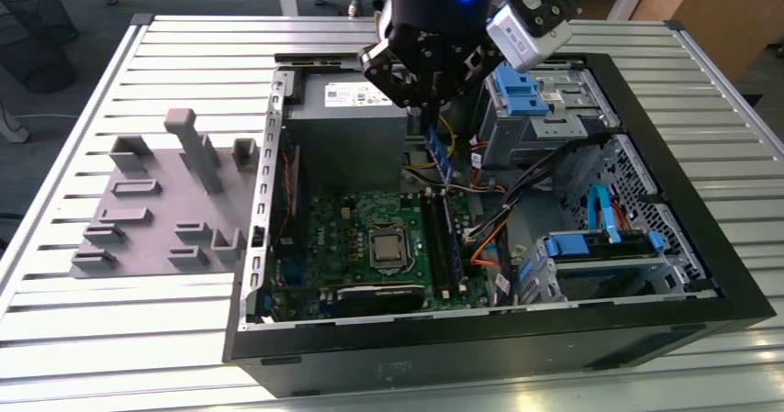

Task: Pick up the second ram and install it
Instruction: 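Insert the second ram into the second slot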

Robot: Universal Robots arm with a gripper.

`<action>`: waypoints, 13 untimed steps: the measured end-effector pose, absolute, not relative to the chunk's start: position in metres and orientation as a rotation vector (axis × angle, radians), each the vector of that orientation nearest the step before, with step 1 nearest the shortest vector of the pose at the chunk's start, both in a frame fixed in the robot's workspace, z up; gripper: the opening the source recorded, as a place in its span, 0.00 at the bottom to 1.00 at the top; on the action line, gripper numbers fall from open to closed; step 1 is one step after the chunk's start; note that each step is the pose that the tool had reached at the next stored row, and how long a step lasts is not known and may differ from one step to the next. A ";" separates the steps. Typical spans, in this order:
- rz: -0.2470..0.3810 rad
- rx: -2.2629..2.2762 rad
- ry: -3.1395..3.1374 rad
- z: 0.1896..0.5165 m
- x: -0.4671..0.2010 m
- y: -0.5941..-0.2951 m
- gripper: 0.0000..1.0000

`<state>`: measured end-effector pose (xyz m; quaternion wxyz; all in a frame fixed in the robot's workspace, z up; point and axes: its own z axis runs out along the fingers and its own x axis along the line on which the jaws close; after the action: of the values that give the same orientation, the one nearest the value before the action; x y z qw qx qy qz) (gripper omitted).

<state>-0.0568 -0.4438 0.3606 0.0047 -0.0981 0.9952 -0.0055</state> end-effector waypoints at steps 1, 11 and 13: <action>-0.017 -0.307 3.117 0.361 -0.057 -0.444 0.14; -0.017 -0.258 3.122 0.360 -0.057 -0.444 0.14; -0.018 -0.235 3.124 0.360 -0.057 -0.444 0.14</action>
<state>-0.0566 -0.4437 0.3605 0.0046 -0.0751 0.9971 -0.0056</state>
